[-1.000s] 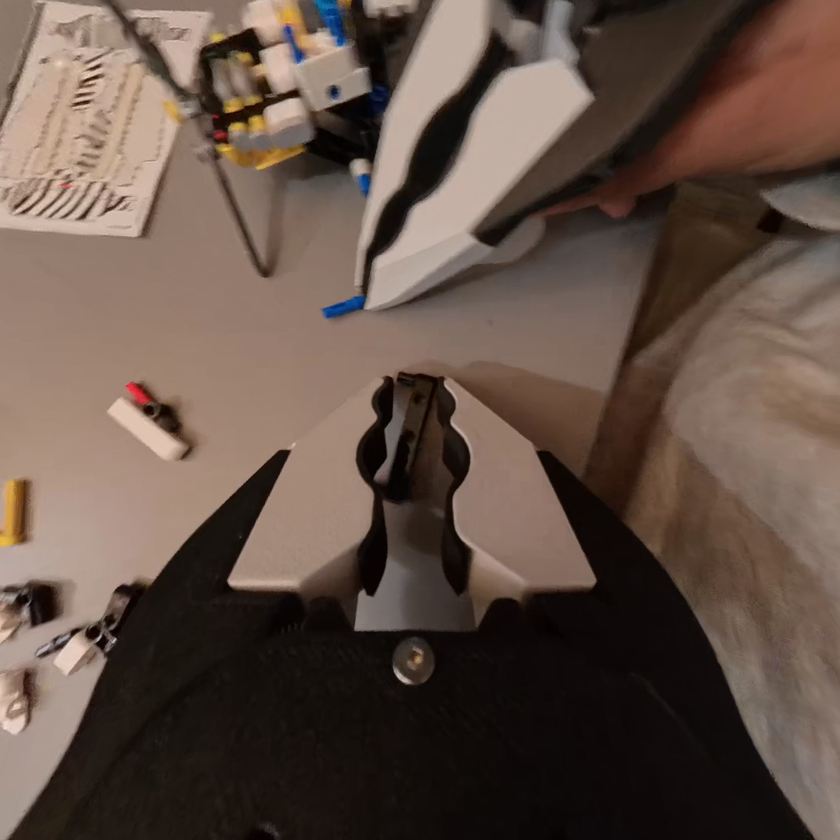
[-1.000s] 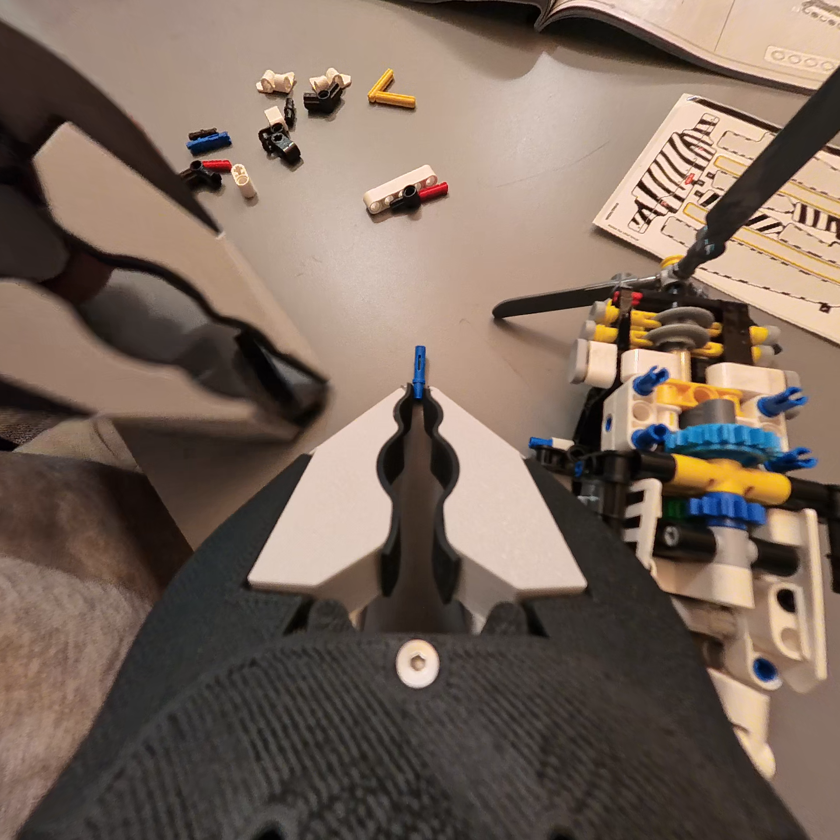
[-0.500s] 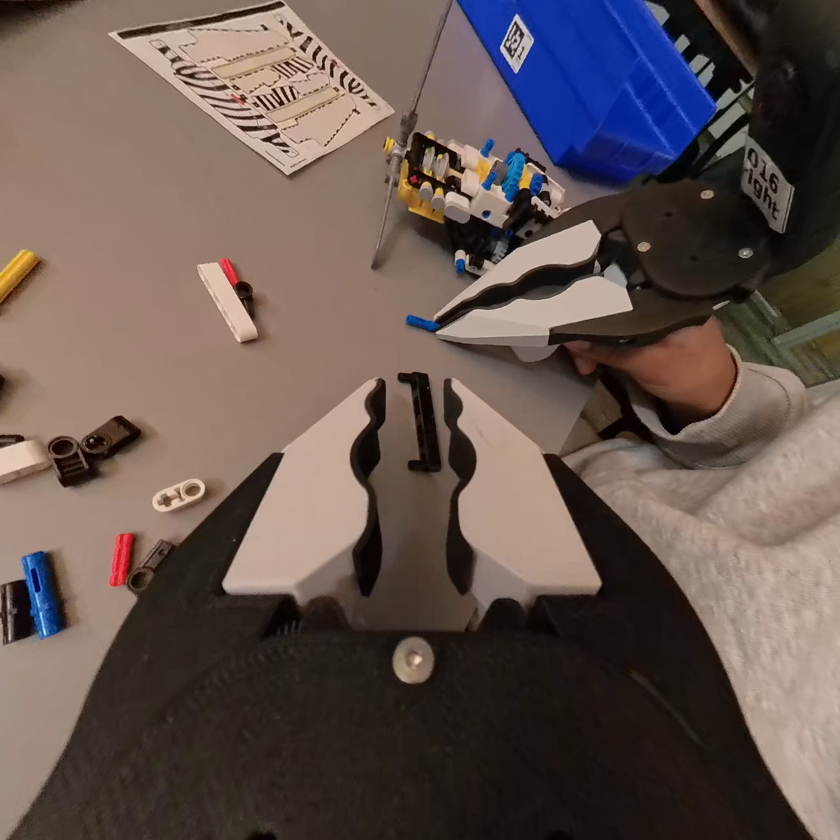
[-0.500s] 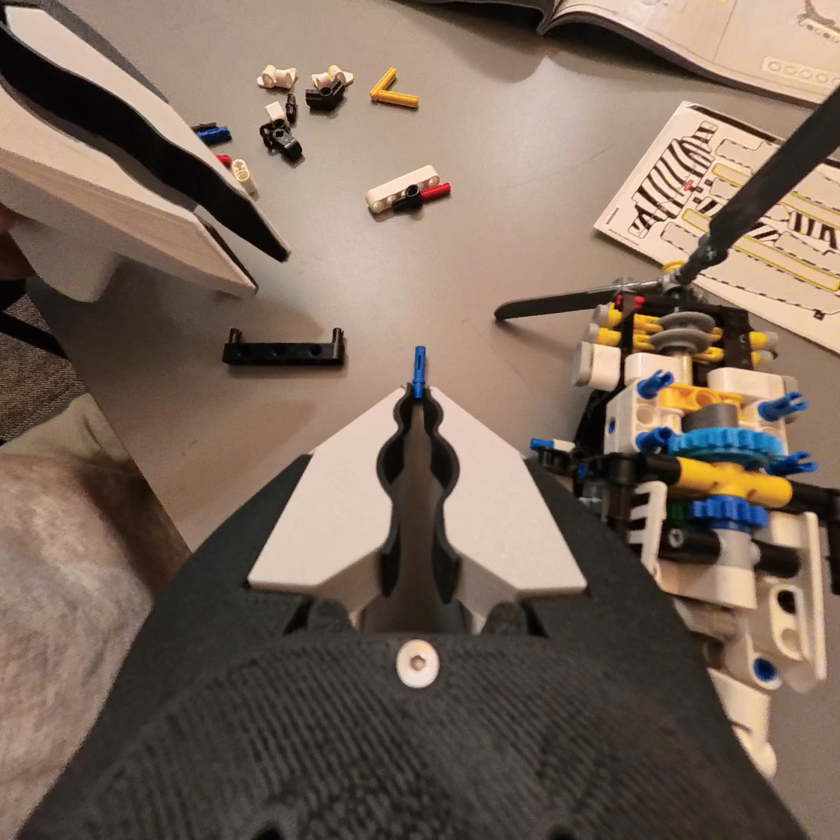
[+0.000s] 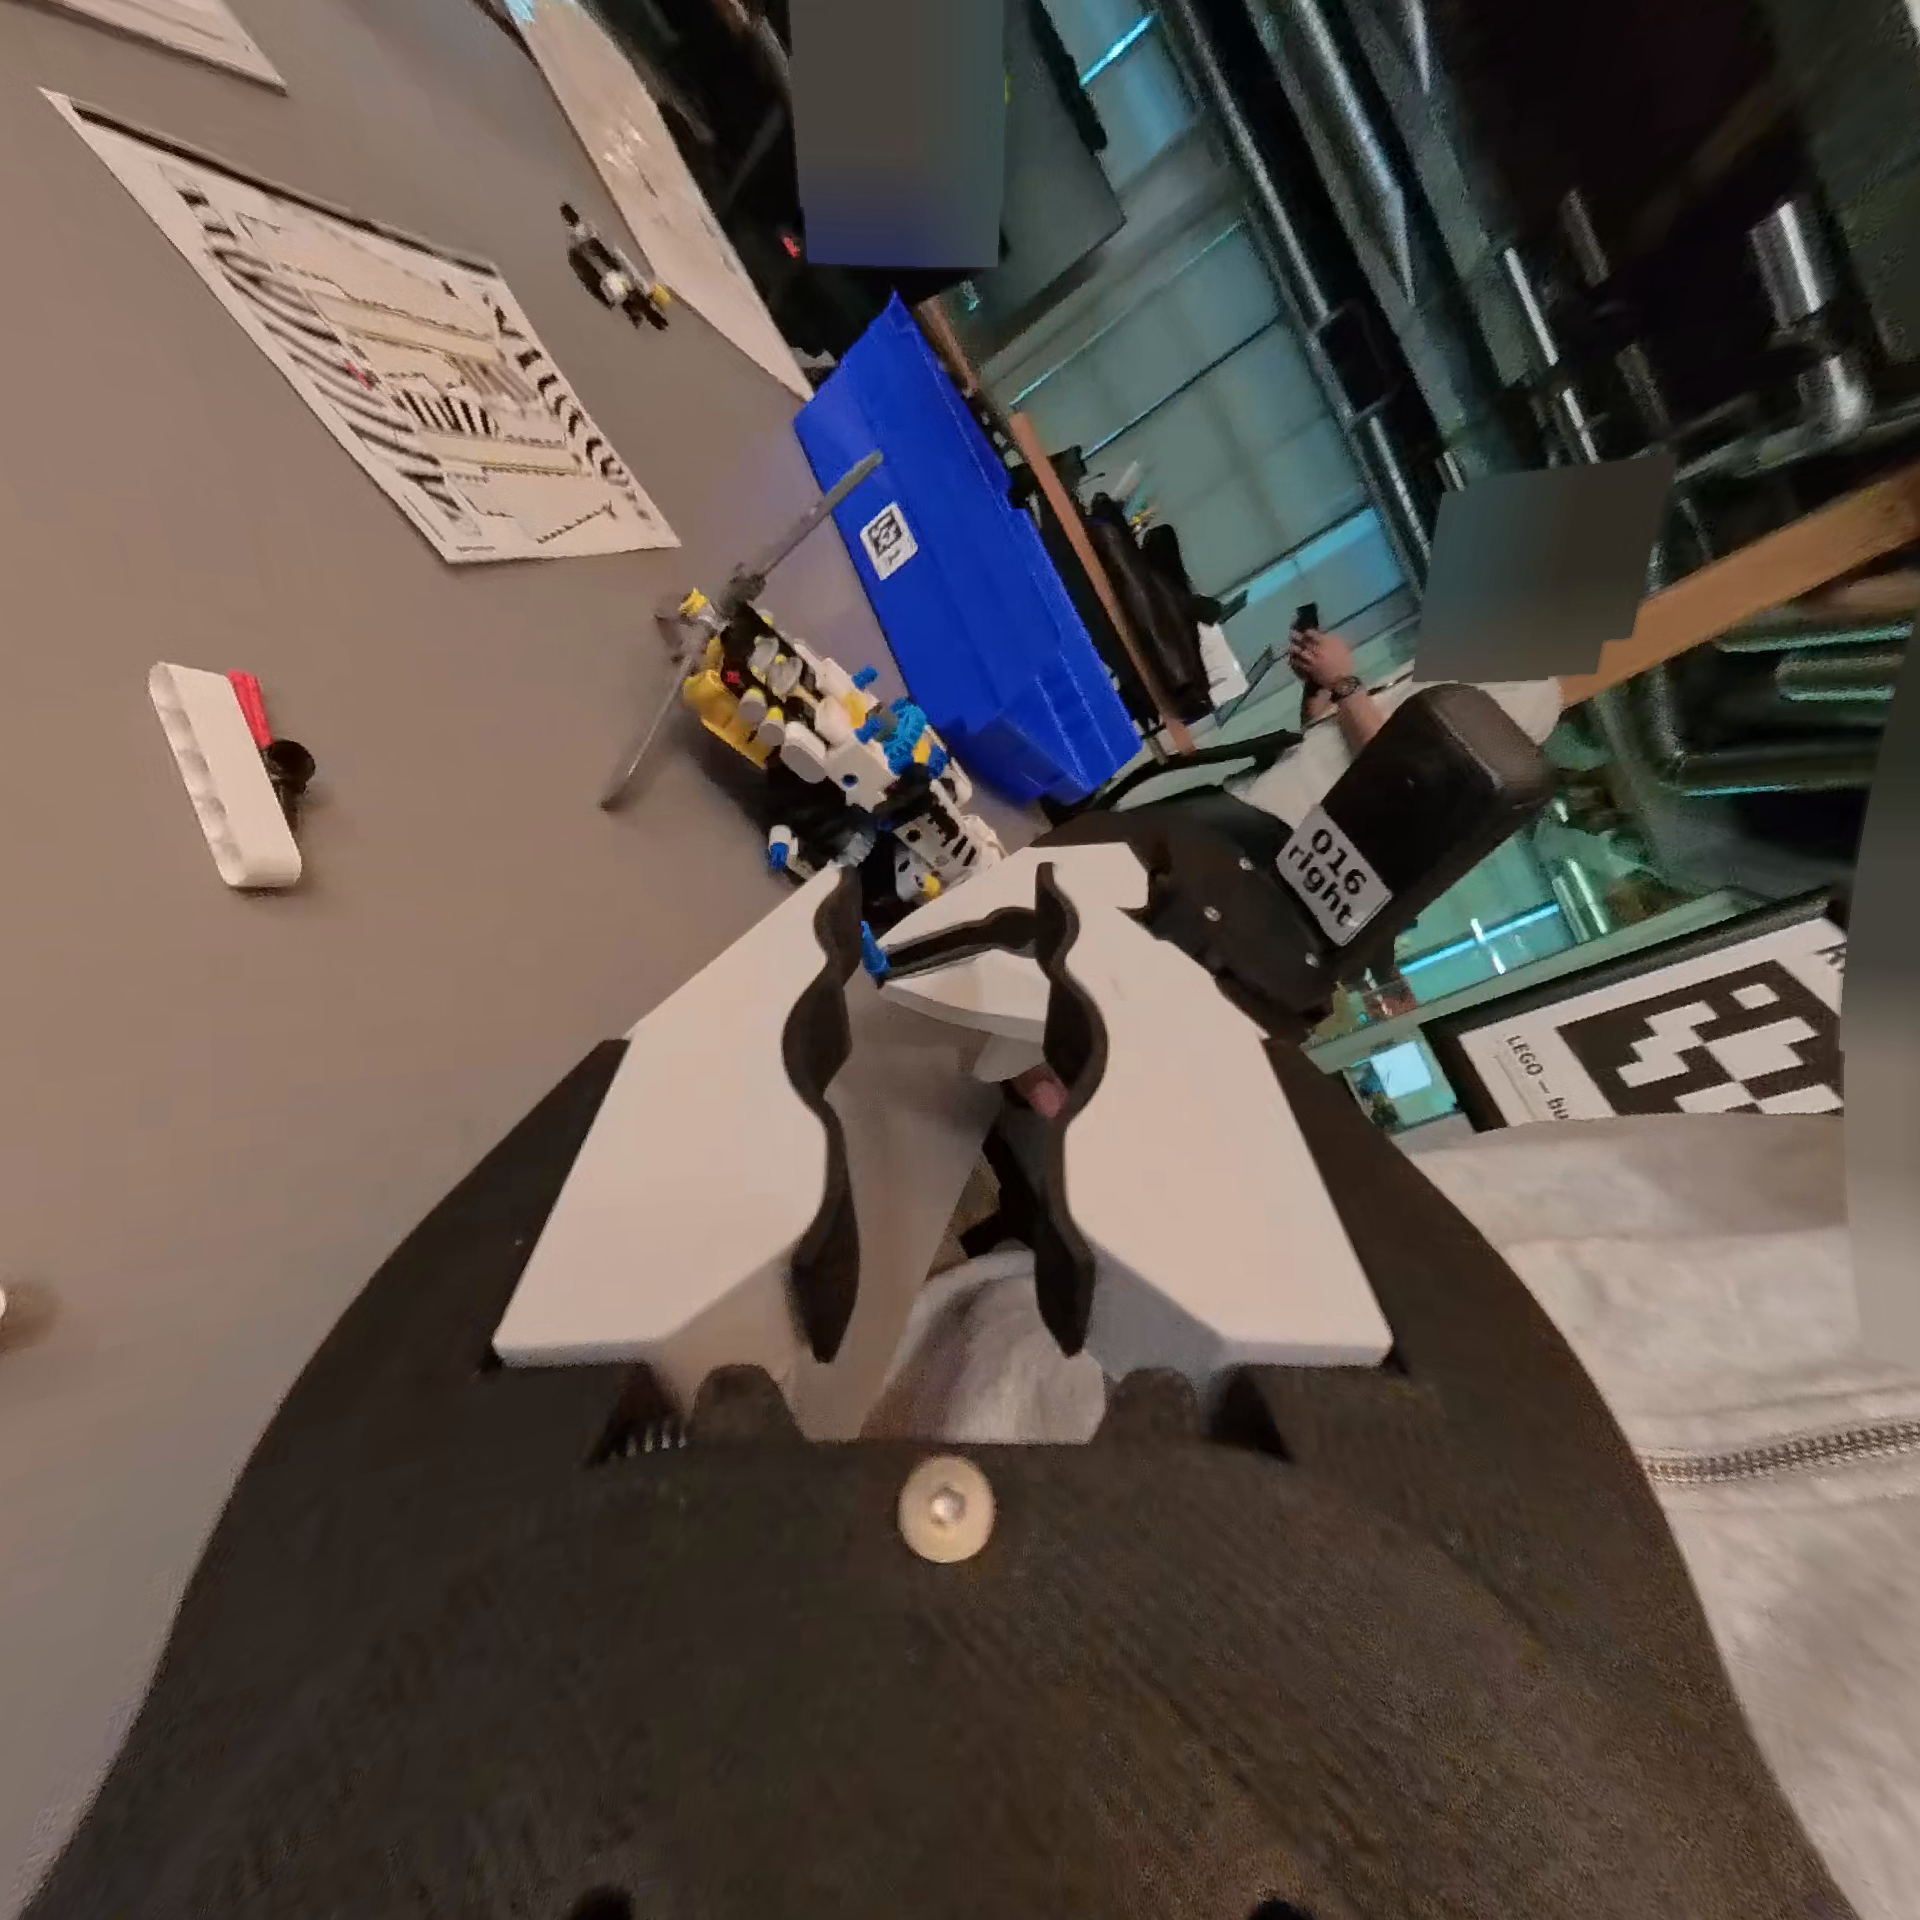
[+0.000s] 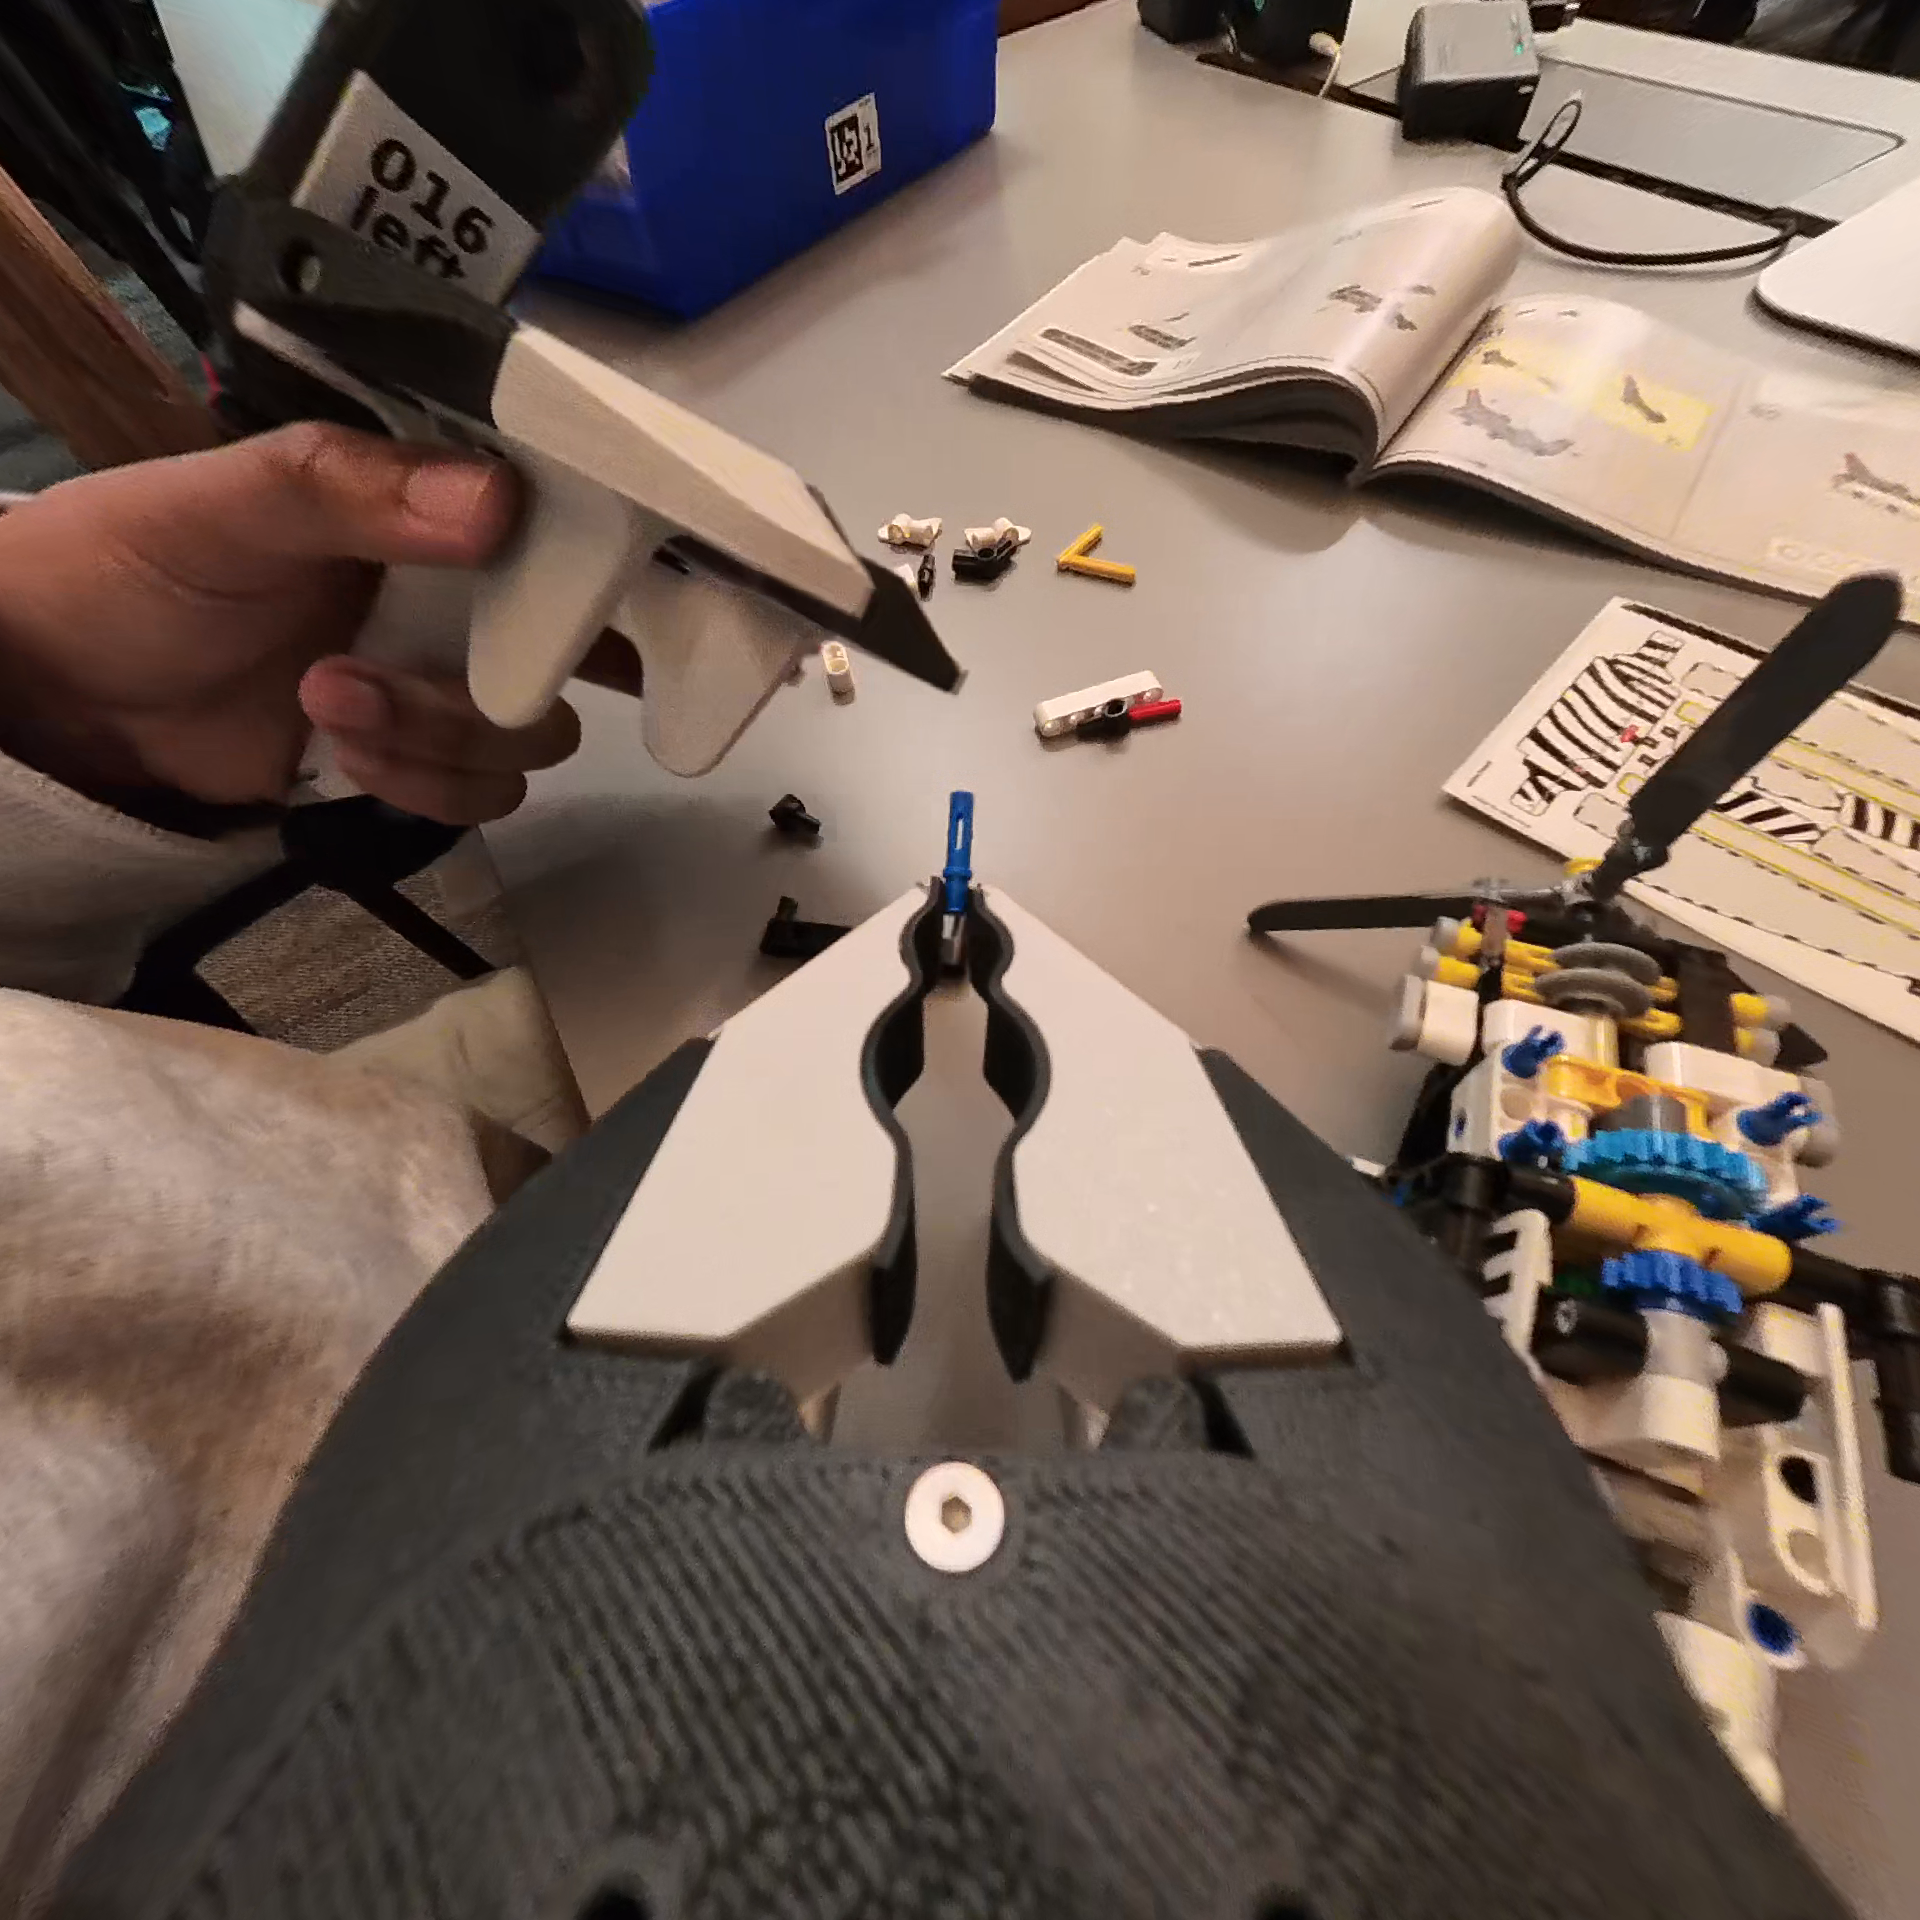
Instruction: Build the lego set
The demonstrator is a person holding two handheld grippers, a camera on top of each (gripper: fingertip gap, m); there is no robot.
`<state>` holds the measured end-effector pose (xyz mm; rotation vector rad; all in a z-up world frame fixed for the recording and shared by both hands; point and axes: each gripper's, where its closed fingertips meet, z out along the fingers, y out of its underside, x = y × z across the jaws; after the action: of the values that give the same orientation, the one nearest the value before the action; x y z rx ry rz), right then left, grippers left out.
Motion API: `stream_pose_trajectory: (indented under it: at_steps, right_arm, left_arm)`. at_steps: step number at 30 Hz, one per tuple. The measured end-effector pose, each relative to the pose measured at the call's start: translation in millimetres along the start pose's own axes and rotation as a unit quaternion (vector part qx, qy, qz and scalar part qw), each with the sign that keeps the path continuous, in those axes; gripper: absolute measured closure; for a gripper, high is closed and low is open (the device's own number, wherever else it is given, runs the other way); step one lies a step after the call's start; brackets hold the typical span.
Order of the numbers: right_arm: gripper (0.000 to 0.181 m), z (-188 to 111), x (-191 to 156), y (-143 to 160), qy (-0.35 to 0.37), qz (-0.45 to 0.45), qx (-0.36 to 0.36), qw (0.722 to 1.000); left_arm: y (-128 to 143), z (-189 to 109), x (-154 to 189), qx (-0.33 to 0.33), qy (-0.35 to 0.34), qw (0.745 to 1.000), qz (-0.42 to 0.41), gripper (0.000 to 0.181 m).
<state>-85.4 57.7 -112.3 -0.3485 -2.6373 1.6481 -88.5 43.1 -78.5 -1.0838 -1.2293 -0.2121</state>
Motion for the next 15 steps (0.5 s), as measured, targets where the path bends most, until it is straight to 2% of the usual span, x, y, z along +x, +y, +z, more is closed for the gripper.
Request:
stream_pose_trajectory:
  at_steps: [3,5,11,13,15]
  right_arm:
    - [0.18,0,-5,-3,-0.011,-0.002,0.012,1.0]
    - [0.18,-2,-9,-8,-0.017,-0.013,0.024,0.999]
    - [0.18,-10,-9,-18,0.008,-0.055,0.047,0.997]
    - [0.18,-12,-10,-22,0.005,-0.058,0.058,0.997]
    - [0.179,-14,-16,-27,-0.009,-0.061,0.079,0.995]
  left_arm:
    - [11,7,-4,-0.04,-0.02,0.999,0.006,0.142]
    - [13,10,-1,-0.044,-0.016,0.999,0.007,0.143]
    - [12,13,11,-0.03,0.026,0.999,-0.011,0.161]
    - [14,12,11,-0.032,0.028,0.999,-0.014,0.163]
    - [14,12,12,-0.028,0.034,0.999,-0.014,0.174]
